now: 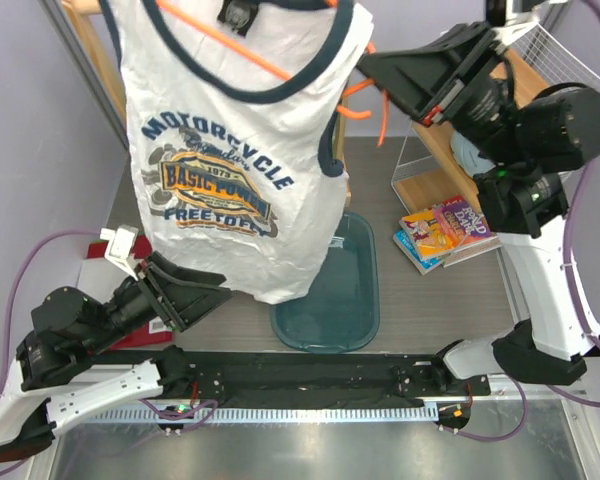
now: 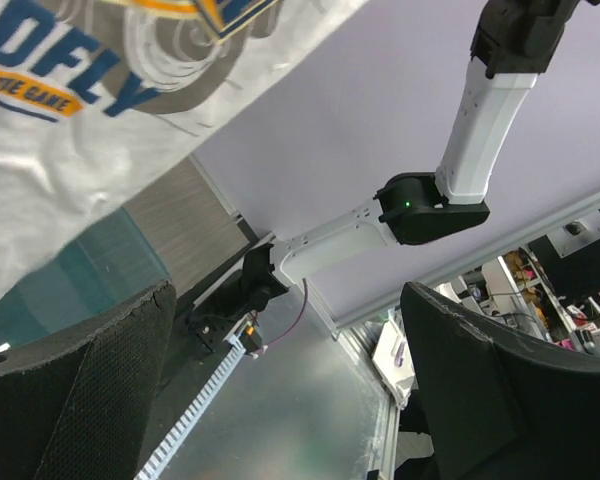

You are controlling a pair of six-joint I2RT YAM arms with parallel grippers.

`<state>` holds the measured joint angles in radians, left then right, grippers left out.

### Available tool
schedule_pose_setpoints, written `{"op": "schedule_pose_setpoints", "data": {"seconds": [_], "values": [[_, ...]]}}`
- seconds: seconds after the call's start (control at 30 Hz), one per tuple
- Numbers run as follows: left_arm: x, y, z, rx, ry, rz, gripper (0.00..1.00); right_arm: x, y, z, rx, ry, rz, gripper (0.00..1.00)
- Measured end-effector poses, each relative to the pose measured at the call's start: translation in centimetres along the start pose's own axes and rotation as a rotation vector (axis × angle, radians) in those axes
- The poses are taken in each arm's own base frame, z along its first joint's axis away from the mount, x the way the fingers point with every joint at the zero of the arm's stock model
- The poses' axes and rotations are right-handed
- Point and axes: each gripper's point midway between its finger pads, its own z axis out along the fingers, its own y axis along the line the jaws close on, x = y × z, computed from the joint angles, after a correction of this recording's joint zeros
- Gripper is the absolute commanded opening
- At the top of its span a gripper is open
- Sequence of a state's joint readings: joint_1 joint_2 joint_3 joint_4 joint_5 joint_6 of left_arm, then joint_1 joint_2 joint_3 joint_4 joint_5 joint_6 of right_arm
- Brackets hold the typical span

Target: Remove the tank top from the hanger

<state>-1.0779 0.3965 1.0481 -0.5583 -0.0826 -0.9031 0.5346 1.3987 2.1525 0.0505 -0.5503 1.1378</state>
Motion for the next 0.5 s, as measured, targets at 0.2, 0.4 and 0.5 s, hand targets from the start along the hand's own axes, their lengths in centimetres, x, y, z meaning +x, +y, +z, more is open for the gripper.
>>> {"op": "schedule_pose_setpoints", "data": {"seconds": [0.2, 0.4, 0.5], "values": [[0.1, 0.1, -0.1, 0.004, 0.002, -0.001, 0.9, 8.0, -4.0, 0.8, 0.065, 0.124, 0.046, 0.01], [-0.1, -0.5, -0.4, 0.02, 0.001, 0.001, 0.88, 20.1, -11.3, -0.3, 0.27, 0.333, 0.001, 0.01], [-1.3, -1.6, -1.1, 0.046, -0.025, 0.001, 0.86, 24.9, -14.1, -2.1, 0.36, 0.43, -0.052, 0.01]]}}
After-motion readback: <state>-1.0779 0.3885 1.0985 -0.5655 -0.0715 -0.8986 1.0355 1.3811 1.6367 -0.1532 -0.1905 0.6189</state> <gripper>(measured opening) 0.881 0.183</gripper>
